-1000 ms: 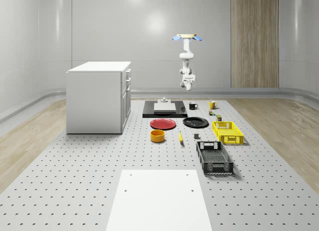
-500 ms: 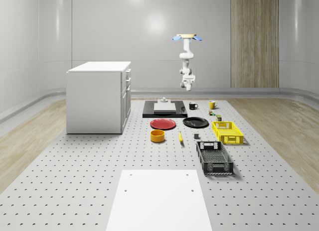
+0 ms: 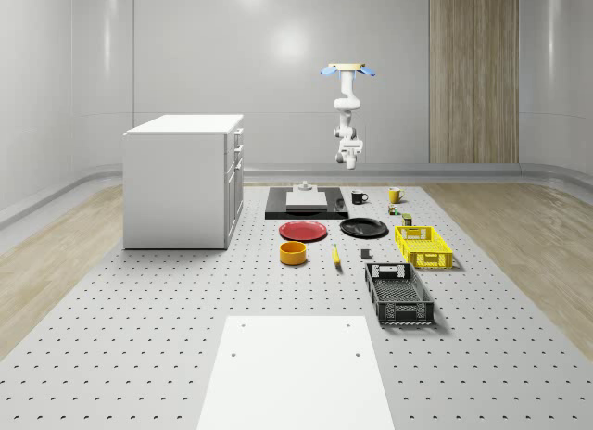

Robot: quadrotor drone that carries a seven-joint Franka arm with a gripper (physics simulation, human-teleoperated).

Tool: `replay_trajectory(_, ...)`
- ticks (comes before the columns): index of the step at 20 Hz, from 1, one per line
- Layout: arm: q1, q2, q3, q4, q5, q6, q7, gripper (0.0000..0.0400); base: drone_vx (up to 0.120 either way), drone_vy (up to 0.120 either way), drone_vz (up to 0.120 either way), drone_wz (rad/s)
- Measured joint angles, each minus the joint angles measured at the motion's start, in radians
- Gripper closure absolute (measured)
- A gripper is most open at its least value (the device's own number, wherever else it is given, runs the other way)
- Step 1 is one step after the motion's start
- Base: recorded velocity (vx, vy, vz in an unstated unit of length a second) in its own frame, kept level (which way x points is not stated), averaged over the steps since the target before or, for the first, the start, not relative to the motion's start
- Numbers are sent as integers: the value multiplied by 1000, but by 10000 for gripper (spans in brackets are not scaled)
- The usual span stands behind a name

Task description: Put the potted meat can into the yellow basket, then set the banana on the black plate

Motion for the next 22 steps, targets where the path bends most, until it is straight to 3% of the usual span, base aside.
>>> replay_trajectory(22,-15,-12,45,-13,-63,17,8,0,0,0,0,0)
